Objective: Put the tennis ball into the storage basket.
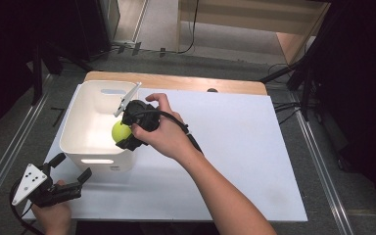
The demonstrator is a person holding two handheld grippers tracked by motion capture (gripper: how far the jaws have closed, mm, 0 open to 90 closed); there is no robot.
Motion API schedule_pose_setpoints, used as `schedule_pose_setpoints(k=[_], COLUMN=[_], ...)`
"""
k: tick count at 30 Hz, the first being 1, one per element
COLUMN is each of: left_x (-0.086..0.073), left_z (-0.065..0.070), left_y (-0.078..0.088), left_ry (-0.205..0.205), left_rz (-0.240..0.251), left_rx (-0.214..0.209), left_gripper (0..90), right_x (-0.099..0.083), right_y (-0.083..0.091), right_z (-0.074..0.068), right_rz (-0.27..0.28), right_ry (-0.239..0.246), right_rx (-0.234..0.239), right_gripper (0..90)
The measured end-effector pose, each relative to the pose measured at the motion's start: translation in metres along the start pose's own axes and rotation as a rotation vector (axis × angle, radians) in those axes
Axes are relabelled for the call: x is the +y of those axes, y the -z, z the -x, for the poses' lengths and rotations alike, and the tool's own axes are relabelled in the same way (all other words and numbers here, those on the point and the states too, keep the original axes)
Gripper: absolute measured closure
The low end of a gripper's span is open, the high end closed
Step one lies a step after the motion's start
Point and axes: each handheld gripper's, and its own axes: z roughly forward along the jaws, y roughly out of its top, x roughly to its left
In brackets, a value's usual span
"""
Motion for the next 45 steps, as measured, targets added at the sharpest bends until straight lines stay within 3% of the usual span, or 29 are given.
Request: schedule_pose_setpoints(k=[19, 25, 36, 45], left_x=[0.0, 0.0, 0.0, 0.0], left_z=[0.0, 0.0, -0.001, -0.001], left_y=[-0.001, 0.0, 0.0, 0.0], left_ry=[0.005, 0.007, 0.007, 0.009], left_rz=[0.004, 0.005, 0.003, 0.004], left_rx=[-0.002, -0.001, -0.002, -0.002], left_gripper=[0.0, 0.0, 0.0, 0.0], right_x=[0.015, 0.014, 0.013, 0.012], right_y=[-0.022, -0.03, -0.034, -0.032], right_z=[-0.001, 0.0, 0.0, 0.001], right_rz=[-0.025, -0.055, -0.094, -0.077], right_ry=[0.017, 0.022, 0.021, 0.011], right_rx=[0.02, 0.012, 0.004, -0.001], right_gripper=[23.1, 23.1, 22.7, 17.5])
